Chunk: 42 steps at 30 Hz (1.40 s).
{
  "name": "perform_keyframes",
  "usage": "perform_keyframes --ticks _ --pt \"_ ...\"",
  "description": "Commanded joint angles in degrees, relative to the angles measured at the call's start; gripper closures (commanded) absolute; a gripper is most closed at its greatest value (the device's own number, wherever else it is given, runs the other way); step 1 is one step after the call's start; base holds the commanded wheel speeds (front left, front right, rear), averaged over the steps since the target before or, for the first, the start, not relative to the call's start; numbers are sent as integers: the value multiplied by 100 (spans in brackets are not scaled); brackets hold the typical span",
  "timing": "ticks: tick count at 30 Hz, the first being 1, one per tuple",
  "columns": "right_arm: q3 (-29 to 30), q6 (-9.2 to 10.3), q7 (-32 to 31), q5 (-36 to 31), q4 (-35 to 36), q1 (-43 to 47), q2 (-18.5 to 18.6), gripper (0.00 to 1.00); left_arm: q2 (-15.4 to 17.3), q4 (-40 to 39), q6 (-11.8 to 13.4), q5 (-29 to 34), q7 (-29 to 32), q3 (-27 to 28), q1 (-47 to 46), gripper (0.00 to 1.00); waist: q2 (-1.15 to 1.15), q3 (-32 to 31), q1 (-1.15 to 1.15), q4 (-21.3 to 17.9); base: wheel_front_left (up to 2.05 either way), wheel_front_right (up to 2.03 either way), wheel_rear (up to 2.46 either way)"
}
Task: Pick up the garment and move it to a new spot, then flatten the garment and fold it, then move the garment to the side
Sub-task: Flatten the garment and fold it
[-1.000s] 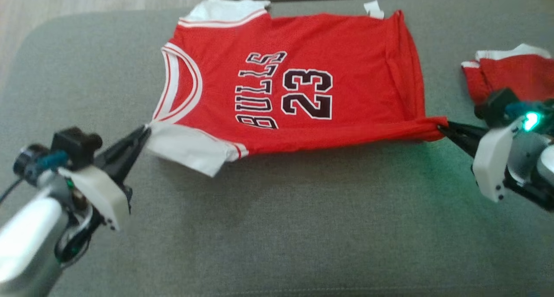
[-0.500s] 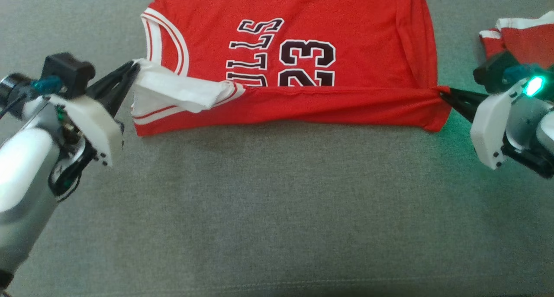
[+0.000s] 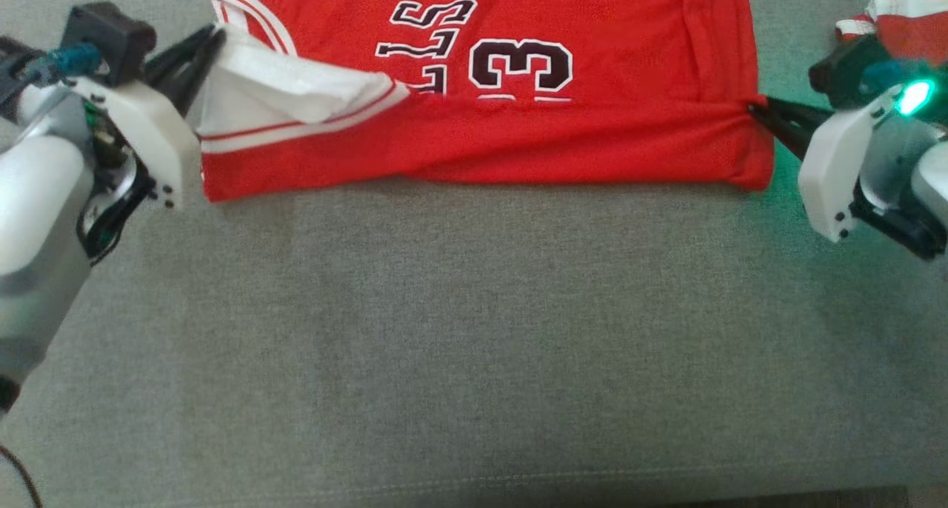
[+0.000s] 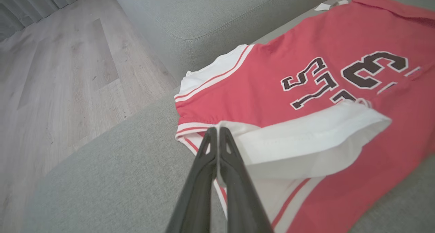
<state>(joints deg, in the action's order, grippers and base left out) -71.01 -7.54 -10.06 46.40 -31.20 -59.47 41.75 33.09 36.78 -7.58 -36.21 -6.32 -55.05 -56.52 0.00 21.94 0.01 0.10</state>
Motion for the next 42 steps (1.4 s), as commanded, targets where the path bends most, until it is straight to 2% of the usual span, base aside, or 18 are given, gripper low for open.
perform_keyframes --ticks 1,2,5,6,10,13,16,18,22,25,28,30,32,37,42 --pt "93 5 76 64 -45 -41 67 0 163 85 10 -25 -104 235 -376 0 0 12 -1 -3 0 0 0" --pt "129 5 129 80 -109 -62 37 0 95 194 19 -11 -232 255 -440 0 0 12 -1 -4 0 0 0" --pt "492 5 502 152 -451 -105 -94 0 -119 503 304 -34 -658 490 -569 0 0 -32 -1 3 0 0 0" --pt "492 5 502 152 -451 -105 -94 0 -119 503 304 -34 -658 490 -569 0 0 -32 -1 3 0 0 0" --pt "1181 5 1176 425 -899 55 -440 0 -347 566 585 -171 -853 960 -510 0 0 -199 -1 42 0 0 0" --pt "1848 5 1855 810 -1132 265 -745 0 -426 21 817 -197 -864 1659 -227 0 0 -372 -1 62 0 0 0" --pt "2334 5 2406 678 -1329 435 -934 0 -500 -707 958 -76 -865 2380 391 0 0 -590 -1 82 0 0 0" --pt "2774 5 2492 479 -1258 562 -1109 0 -584 -1184 1035 23 -866 2858 874 0 0 -739 -1 80 0 0 0" --pt "4606 5 2502 -304 -549 1193 -1658 0 -884 -2047 1091 259 -866 3686 1873 0 0 -995 -1 50 0 0 0" --pt "5752 5 2504 -1299 113 2039 -2307 0 -1207 -2472 1077 499 -867 4089 2563 0 0 -1179 -1 46 0 0 0" --pt "6452 5 2504 -2208 769 2878 -3080 0 -1561 -2755 1030 740 -867 4362 3154 0 0 -1315 -1 34 0 0 0" --pt "6729 5 2504 -2681 1074 3371 -3514 0 -1805 -2825 964 861 -867 4497 3485 0 0 -1382 -1 39 0 0 0" --pt "6917 5 2505 -2972 1271 3769 -3747 0 -1967 -2778 876 1059 -867 4549 3767 0 0 -1438 -1 26 0 0 0" --pt "6890 5 2505 -3354 1434 4307 -3879 0 -2312 -2479 703 1433 -867 4707 4144 0 0 -1460 -1 -34 0 0 0" --pt "6781 5 2505 -3205 1554 4318 -3885 0 -2393 -1930 577 1759 -867 4781 4044 0 0 -1317 -1 -140 0 0 0"
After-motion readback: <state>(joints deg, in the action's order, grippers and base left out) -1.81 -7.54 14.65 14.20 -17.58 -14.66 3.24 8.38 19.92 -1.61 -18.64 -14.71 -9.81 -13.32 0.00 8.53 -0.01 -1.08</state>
